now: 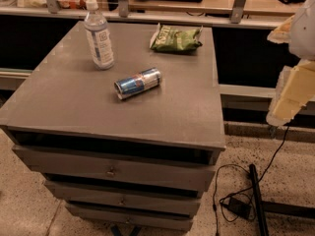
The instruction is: Knock blue plastic bottle over
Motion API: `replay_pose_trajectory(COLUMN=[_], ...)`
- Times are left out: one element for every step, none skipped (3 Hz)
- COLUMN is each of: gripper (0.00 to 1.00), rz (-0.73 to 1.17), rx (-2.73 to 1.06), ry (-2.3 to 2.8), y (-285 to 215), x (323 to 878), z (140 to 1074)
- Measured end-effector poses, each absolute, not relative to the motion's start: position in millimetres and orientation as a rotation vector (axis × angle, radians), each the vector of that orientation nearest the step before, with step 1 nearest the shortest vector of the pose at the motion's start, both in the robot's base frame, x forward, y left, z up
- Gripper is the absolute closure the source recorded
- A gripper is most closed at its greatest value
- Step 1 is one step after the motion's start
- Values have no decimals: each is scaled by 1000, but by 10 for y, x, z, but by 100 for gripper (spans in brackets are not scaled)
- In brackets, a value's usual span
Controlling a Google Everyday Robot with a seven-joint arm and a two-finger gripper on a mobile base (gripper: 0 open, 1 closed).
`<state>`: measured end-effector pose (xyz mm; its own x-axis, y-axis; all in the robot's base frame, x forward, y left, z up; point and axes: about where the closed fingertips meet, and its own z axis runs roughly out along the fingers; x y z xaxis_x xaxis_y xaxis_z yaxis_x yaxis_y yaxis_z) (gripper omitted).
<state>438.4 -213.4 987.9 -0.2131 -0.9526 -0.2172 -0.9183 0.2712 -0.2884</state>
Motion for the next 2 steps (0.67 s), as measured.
replay_pose_trajectory(gripper=[0, 0], rz=[-137, -44], rx=[-1703, -1625], ry=[2200, 2193], y=[-2134, -2081], x=[4384, 4416], z=[9880, 9898])
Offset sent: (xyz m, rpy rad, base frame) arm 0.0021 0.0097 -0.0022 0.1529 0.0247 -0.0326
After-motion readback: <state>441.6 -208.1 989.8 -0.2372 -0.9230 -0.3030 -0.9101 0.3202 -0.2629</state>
